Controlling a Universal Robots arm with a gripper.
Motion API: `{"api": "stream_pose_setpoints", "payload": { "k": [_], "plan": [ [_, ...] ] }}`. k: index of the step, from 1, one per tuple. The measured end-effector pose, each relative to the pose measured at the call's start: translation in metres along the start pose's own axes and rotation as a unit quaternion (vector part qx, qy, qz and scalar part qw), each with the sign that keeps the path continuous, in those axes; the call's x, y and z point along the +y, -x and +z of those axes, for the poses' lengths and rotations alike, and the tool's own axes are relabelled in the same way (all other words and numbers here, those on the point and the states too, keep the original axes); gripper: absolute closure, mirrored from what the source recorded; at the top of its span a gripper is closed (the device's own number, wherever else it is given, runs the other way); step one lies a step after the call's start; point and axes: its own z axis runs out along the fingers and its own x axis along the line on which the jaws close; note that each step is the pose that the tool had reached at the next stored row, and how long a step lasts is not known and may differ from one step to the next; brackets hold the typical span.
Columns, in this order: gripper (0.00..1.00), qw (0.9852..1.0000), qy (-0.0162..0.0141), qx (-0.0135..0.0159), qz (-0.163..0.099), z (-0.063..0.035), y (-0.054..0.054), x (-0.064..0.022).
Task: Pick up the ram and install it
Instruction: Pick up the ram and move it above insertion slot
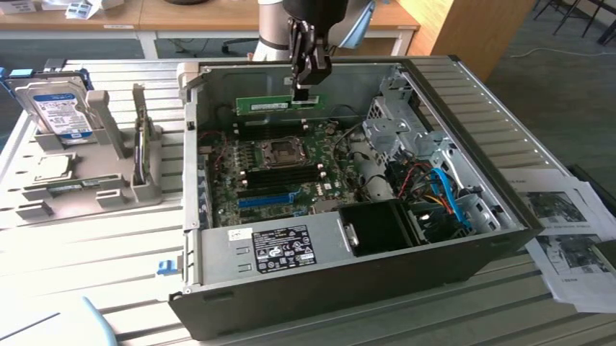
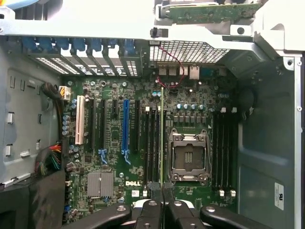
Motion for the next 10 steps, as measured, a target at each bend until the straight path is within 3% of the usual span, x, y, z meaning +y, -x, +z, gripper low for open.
{"api": "stream_pose_setpoints", "payload": {
  "k": [10],
  "plan": [
    [0.89,1.0000,-0.0044,-0.0006,0.000,0.0000,0.0000,0.0001]
  ]
}}
